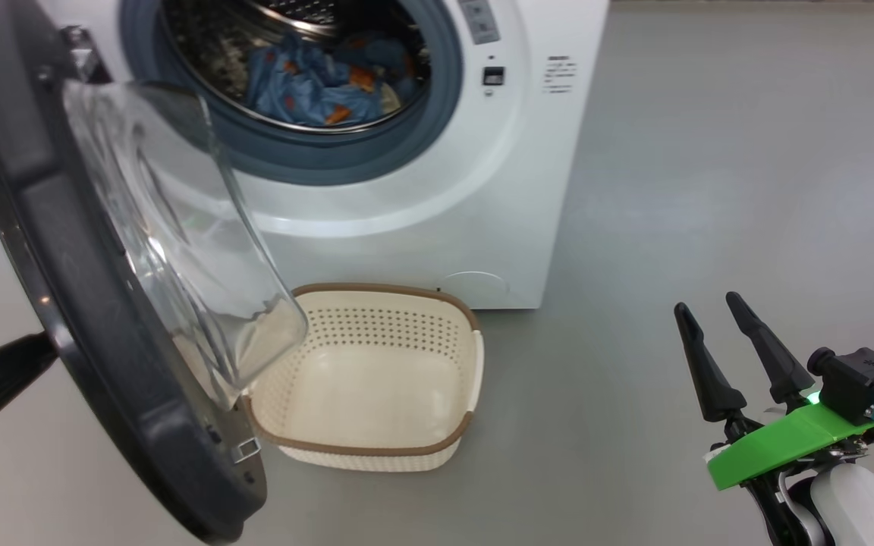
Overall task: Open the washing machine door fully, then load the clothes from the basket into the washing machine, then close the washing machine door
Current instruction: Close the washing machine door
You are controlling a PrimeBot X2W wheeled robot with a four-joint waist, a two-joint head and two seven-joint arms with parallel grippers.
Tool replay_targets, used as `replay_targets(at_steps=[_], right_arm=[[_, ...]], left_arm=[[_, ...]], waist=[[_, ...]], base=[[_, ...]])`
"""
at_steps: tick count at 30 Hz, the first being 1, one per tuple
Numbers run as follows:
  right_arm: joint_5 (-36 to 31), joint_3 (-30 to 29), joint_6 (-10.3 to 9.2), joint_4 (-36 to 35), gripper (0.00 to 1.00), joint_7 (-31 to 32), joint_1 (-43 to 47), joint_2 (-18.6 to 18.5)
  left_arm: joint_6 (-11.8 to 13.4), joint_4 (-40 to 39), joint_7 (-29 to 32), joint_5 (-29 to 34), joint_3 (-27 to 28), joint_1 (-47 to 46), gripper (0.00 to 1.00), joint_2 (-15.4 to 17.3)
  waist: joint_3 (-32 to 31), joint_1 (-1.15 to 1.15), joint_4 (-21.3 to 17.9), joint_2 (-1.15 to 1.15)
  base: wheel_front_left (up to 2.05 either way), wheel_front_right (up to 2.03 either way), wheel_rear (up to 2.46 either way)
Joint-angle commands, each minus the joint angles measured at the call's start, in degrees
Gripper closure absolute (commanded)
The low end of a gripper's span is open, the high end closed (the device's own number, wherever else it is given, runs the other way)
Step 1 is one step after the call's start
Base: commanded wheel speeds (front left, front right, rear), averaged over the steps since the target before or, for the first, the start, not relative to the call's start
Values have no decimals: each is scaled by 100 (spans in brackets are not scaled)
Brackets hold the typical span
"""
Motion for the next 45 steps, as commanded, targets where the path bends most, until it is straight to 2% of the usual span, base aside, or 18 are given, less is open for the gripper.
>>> replay_targets(at_steps=[1,13,21,31,44,45], right_arm=[[33,43,42,-160,0,-76,10,-19],[26,-3,42,-243,0,-77,60,32],[14,-13,42,-260,0,-77,29,83],[-41,-93,42,-300,0,-77,48,172],[-62,-117,42,-246,0,-77,53,129],[-61,-123,42,-245,0,-77,57,116]], left_arm=[[1,-228,-10,-122,196,-311,100,147],[-33,-376,-327,-121,204,-585,100,-150],[-306,-86,-746,34,139,-984,100,-379],[-451,81,-896,193,-8,-1195,100,-458],[-735,161,-984,330,49,-1105,100,-367],[-783,154,-1009,366,61,-1063,90,-348]], waist=[[0,0,-356,0],[45,0,-1153,0],[171,0,-1468,0],[261,0,-1516,0],[153,0,-1203,0],[144,0,-1173,0]], base=[[0,0,0],[0,0,0],[0,0,0],[0,0,0],[0,0,0],[0,0,0]])
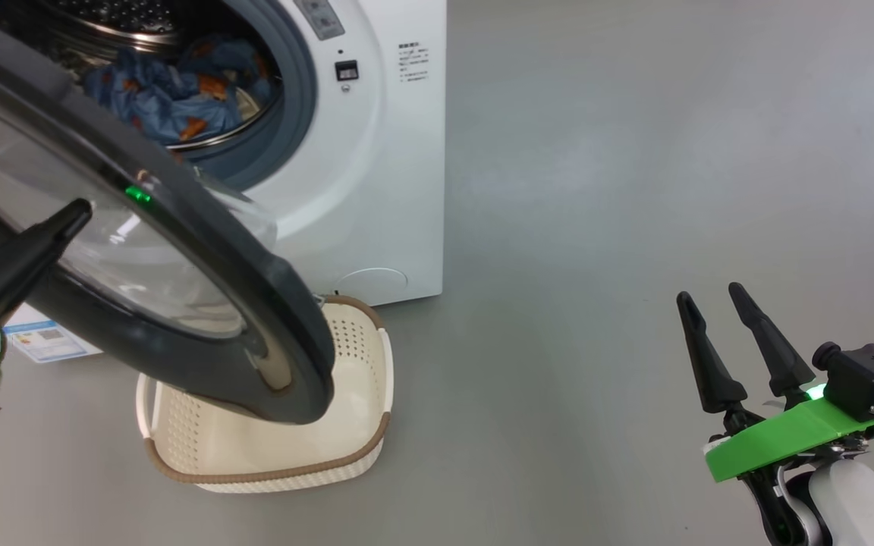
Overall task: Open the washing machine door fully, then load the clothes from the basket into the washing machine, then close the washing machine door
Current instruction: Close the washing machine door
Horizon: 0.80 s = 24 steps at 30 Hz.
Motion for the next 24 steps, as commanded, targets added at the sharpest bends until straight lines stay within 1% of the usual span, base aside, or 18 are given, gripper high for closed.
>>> replay_targets(at_steps=[1,2,3,4,7,11,13,15,20,23,24], right_arm=[[-50,56,42,-121,0,-71,58,-92],[-48,49,42,-120,0,-71,60,-107],[-44,33,42,-117,0,-71,62,-122],[-40,19,42,-116,0,-71,63,-135],[-33,0,42,-124,0,-71,57,-161],[-33,-29,42,-126,0,-71,61,-175],[-28,-41,42,-133,0,-71,68,-188],[-23,-58,42,-143,0,-71,76,-205],[-19,-50,42,-165,0,-71,76,-256],[-10,-46,42,-182,0,-71,42,-285],[-8,-51,42,-187,0,-71,30,-287]], left_arm=[[-84,-127,-30,106,218,-10,60,310],[-136,-149,-47,132,230,41,42,323],[-178,-168,-65,154,244,92,7,329],[-228,-193,-89,189,256,143,0,343],[-388,-246,-232,310,333,279,0,376],[-709,-367,-512,648,364,541,0,429],[-872,-459,-778,1000,362,711,0,508],[-984,-531,-1018,1233,310,867,0,503],[-1071,-772,-1838,1817,197,1260,0,576],[-1075,-1025,-2511,2022,80,1517,0,623],[-1075,-1104,-2780,2188,9,1630,0,690]], waist=[[-30,0,84,0],[-33,0,116,0],[-37,0,153,0],[-40,0,189,0],[-44,0,286,0],[-65,0,396,0],[-64,0,428,0],[-64,0,457,0],[-72,0,468,0],[-47,0,431,0],[-38,0,414,0]], base=[[0,0,0],[0,0,0],[0,0,0],[0,0,0],[0,0,0],[0,0,0],[0,0,0],[0,0,0],[0,0,0],[0,0,0],[0,0,0]])
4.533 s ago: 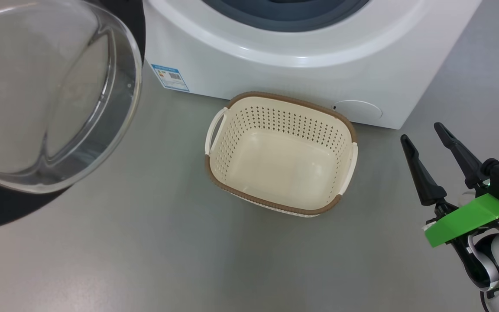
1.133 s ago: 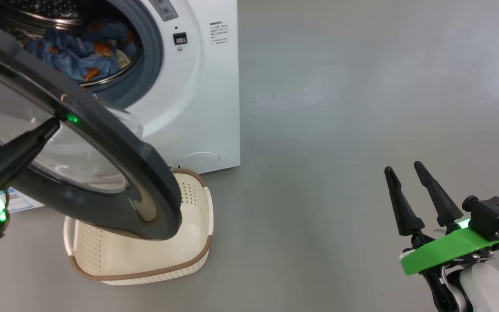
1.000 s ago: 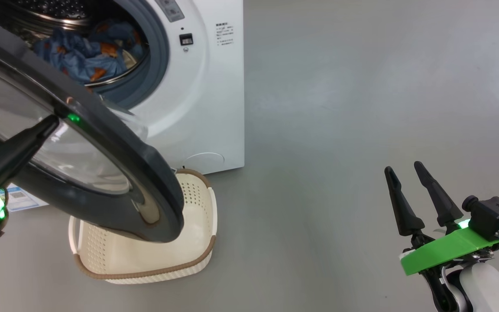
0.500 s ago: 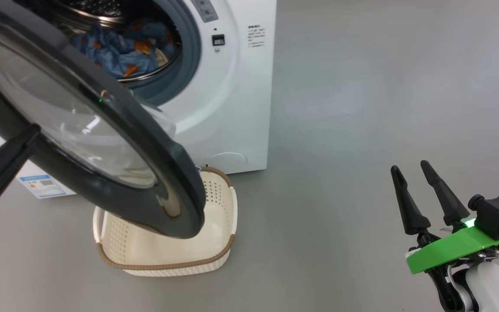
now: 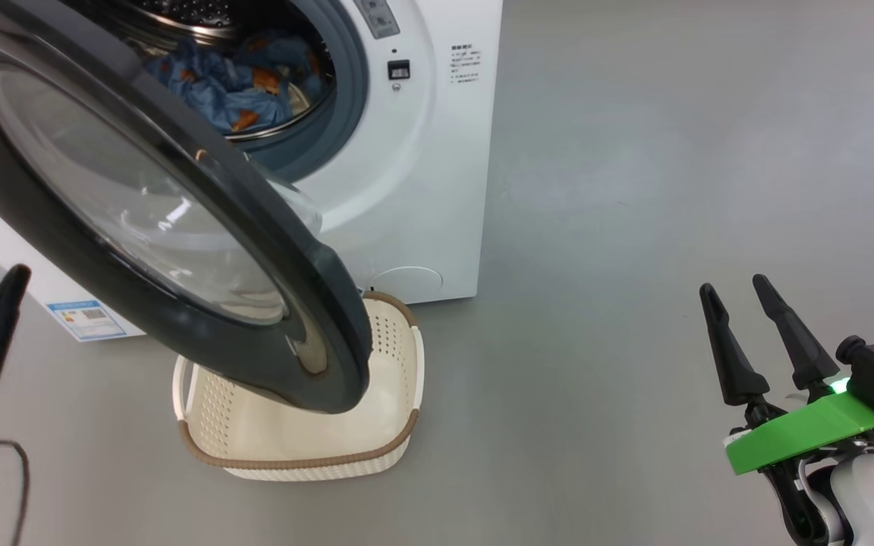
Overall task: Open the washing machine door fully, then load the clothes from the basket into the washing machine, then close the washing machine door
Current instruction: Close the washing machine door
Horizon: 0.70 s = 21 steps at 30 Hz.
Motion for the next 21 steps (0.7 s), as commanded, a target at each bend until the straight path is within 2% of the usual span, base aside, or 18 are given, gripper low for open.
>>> replay_targets(at_steps=[1,7,11,15,16,21], right_arm=[[-9,95,42,-151,0,-70,27,-95],[0,77,42,-153,0,-70,-3,-79],[2,72,42,-154,0,-70,29,-79],[-7,59,42,-172,0,-70,68,-69],[-8,55,42,-185,0,-70,82,-69],[-14,24,42,-207,0,-70,117,-68]], left_arm=[[-35,-226,-127,147,161,-32,0,307],[-36,-207,-2004,1471,-572,727,0,891],[-36,82,-3043,1922,-807,930,0,1004],[-37,406,-3732,2230,-970,1102,0,944],[-37,539,-4012,2350,-1008,1157,0,840],[71,780,-4535,2775,-1170,1263,0,621]], waist=[[15,0,-24,0],[8,0,-153,0],[-21,0,-208,0],[-52,0,-255,0],[-52,0,-274,0],[-49,0,-301,0]], base=[[0,0,0],[0,0,0],[0,0,0],[0,0,0],[0,0,0],[0,0,0]])
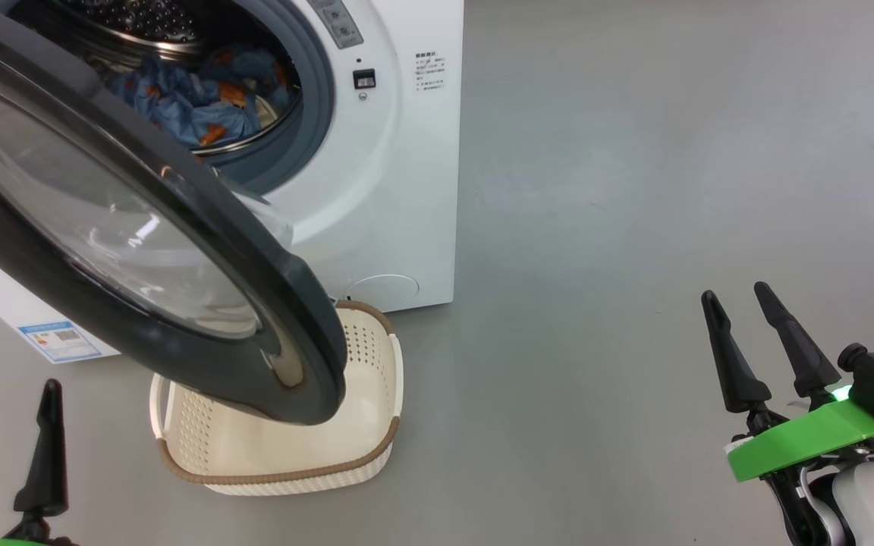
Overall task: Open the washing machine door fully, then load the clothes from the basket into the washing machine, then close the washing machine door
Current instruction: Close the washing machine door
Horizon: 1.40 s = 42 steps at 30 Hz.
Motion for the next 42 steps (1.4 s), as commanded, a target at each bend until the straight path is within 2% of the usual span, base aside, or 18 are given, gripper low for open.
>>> replay_targets(at_steps=[1,6,15,18,42], right_arm=[[-17,53,42,-150,0,-70,14,-73],[-19,49,42,-130,0,-70,42,-81],[23,125,42,-76,0,-70,40,-154],[61,199,42,-39,0,-70,30,-178],[80,223,42,-13,0,-70,-13,-201]], left_arm=[[39,-55,-85,90,230,-120,0,170],[172,75,-268,347,279,-204,0,35],[112,235,-342,558,294,-299,0,-153],[63,298,-351,651,346,-345,0,-328],[-62,351,-353,856,506,-494,0,-524]], waist=[[-4,0,2,0],[-41,0,23,0],[-83,0,56,0],[-107,0,78,0],[-56,0,251,0]], base=[[0,0,0],[0,0,0],[0,0,0],[0,0,0],[0,0,0]])
